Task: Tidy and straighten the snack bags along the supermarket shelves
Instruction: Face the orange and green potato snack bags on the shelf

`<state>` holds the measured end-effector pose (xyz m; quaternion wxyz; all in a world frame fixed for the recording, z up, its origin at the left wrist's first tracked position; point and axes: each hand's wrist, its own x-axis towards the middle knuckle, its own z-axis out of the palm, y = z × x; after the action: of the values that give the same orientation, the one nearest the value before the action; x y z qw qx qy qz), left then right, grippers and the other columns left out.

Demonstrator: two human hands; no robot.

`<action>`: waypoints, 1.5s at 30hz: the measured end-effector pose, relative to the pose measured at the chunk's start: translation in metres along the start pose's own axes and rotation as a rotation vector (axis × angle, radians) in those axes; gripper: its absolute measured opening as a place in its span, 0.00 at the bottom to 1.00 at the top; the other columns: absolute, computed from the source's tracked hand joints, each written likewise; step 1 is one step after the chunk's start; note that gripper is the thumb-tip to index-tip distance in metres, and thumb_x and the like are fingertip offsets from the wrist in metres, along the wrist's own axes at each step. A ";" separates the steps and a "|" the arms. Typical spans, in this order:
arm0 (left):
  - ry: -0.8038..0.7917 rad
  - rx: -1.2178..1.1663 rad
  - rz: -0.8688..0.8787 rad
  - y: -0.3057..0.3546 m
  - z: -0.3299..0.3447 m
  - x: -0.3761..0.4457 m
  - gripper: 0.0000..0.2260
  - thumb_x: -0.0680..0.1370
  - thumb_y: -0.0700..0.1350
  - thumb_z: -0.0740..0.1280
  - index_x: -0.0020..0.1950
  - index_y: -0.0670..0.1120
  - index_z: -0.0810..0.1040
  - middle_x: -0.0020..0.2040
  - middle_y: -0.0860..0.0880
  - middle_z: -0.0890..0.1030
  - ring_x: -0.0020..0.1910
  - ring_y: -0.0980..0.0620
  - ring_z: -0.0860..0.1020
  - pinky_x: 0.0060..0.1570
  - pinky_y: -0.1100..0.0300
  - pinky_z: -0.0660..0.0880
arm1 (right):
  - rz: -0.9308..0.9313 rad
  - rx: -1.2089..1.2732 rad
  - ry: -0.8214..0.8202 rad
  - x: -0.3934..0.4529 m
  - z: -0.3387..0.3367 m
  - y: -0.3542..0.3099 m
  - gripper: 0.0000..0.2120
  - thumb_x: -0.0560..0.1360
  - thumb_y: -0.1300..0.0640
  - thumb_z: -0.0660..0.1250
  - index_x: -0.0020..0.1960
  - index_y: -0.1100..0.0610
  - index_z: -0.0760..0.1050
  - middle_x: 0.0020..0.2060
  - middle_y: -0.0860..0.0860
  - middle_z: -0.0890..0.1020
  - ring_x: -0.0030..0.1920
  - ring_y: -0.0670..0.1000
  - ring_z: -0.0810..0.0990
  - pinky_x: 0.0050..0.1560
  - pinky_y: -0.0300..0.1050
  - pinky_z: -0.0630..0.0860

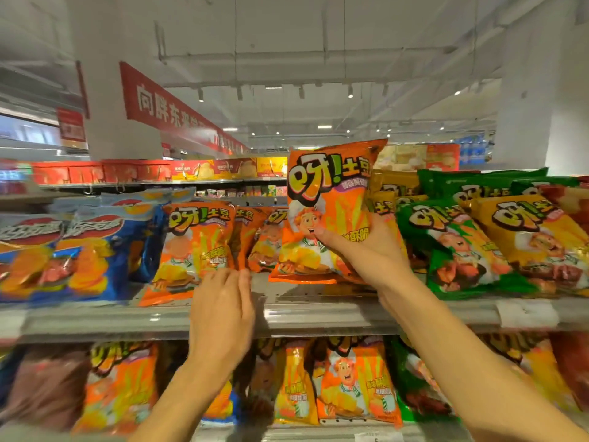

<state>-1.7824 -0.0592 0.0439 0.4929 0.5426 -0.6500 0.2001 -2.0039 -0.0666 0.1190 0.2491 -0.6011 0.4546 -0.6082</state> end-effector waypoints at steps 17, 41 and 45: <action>-0.066 0.160 0.076 -0.041 -0.008 -0.036 0.11 0.79 0.49 0.65 0.55 0.44 0.78 0.49 0.48 0.75 0.48 0.48 0.75 0.40 0.53 0.78 | 0.350 -0.110 -0.272 0.039 0.108 0.036 0.40 0.62 0.36 0.81 0.67 0.53 0.76 0.62 0.53 0.82 0.61 0.55 0.81 0.65 0.56 0.78; 0.068 -0.168 0.063 0.097 0.048 -0.043 0.16 0.77 0.52 0.61 0.55 0.41 0.77 0.56 0.43 0.75 0.59 0.40 0.72 0.59 0.49 0.68 | -0.202 -0.205 0.114 -0.028 -0.072 0.049 0.09 0.78 0.47 0.71 0.51 0.52 0.84 0.39 0.40 0.84 0.42 0.37 0.81 0.42 0.30 0.76; 0.005 -0.476 0.049 0.207 0.082 -0.040 0.09 0.81 0.51 0.63 0.57 0.48 0.75 0.53 0.53 0.74 0.54 0.55 0.73 0.53 0.64 0.70 | -0.184 -0.185 0.190 -0.022 -0.177 0.067 0.04 0.79 0.50 0.71 0.46 0.49 0.82 0.39 0.41 0.84 0.42 0.37 0.81 0.41 0.30 0.76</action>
<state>-2.0068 -0.0357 0.0311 0.6035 0.3946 -0.6907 0.0546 -2.1864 -0.0341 0.0749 0.0918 -0.6003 0.4731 -0.6382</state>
